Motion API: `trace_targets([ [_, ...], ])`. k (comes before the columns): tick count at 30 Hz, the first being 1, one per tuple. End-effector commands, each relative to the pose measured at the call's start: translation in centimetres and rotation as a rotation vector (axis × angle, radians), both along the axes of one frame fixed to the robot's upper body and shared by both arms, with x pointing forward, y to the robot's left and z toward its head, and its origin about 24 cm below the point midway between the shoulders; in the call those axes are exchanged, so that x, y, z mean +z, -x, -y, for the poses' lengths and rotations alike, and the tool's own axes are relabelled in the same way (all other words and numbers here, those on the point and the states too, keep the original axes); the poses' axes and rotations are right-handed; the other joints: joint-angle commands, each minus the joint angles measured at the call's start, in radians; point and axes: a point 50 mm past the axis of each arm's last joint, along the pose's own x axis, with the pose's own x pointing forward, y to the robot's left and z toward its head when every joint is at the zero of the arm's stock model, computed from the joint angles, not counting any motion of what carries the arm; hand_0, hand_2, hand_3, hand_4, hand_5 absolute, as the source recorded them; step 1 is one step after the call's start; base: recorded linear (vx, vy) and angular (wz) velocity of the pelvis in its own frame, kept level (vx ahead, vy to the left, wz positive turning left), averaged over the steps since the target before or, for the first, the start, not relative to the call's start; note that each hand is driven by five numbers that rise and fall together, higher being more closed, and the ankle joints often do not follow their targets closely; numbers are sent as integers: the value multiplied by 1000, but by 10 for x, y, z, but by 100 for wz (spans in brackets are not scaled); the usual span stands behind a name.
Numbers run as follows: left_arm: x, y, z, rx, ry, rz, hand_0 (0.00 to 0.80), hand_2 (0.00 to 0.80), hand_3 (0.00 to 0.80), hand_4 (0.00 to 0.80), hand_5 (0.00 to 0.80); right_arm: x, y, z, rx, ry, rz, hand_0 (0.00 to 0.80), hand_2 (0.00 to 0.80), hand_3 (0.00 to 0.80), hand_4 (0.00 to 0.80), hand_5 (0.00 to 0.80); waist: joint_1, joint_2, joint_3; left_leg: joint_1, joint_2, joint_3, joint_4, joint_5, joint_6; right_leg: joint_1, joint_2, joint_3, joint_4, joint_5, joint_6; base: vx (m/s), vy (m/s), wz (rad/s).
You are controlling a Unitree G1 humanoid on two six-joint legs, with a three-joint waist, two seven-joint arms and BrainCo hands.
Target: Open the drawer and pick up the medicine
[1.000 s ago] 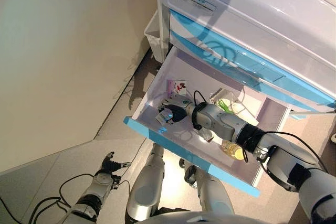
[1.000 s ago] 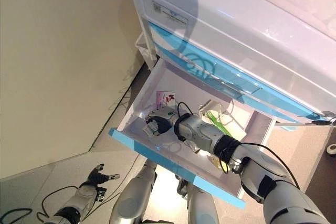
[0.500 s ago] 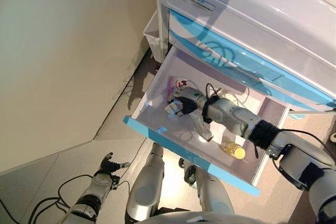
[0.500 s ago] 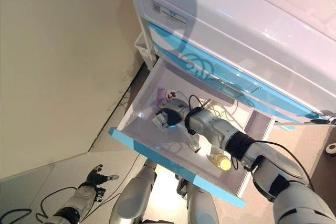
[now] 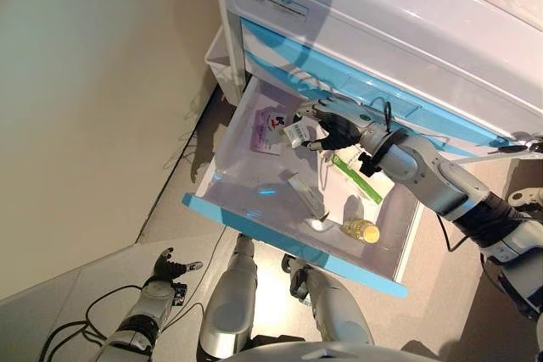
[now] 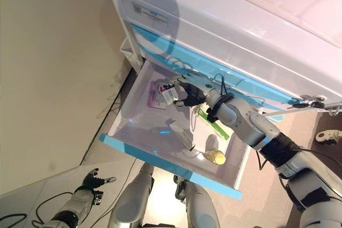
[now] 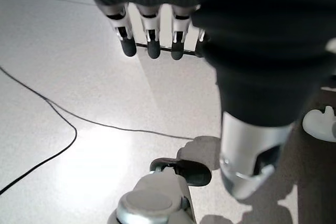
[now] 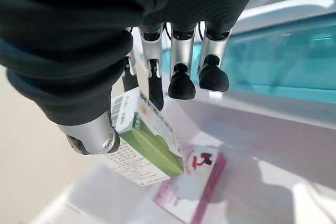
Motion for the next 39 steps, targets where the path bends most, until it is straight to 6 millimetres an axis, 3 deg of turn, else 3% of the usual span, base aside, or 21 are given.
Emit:
trace_targets([
  [1,-10,34,-18,32,-44,-117,0,0,0,0,0,10,19,-4,124,-125,-51,800,800,800,800,800,-26,-26,-80,17,-19,32,5,-34,29,19,-69,45,-31,109,113,26,18,-23],
  [11,-19,65,-29,63,-15,-224,0,0,0,0,0,23,36,13,254,-330,-330,800,800,800,800,800,-64,-39,-158,111,-1,108,-5,-69,34,76,-38,114,-66,119,116,41,19,-32],
  [14,-23,77,-28,72,7,-255,0,0,0,0,0,34,36,33,241,-466,-385,800,800,800,800,800,-81,-40,-201,148,4,131,-8,-85,33,104,-29,137,-81,118,117,71,9,-25],
  [22,-28,96,-28,87,12,-308,0,0,0,0,0,67,21,87,16,-659,-182,800,800,800,800,800,-91,-42,-278,200,15,156,-19,-107,34,151,-23,151,-107,112,120,72,2,-14],
  [24,-29,98,-28,91,10,-315,0,0,0,0,0,71,19,91,-5,-665,-159,800,800,800,800,800,-89,-43,-285,202,15,157,-20,-107,34,156,-23,150,-110,112,120,52,-3,-8],
  [35,-30,123,-38,139,-8,-389,0,0,0,0,0,137,-32,126,-341,-512,47,800,800,800,800,800,-52,-80,-305,208,17,138,-34,-102,26,173,-20,125,-122,111,118,19,-8,1],
  [39,-29,122,-40,151,-7,-380,0,0,0,0,0,154,-46,131,-438,-468,87,800,800,800,800,800,-44,-85,-296,203,15,125,-35,-98,26,174,-21,114,-117,108,116,22,-12,11],
])
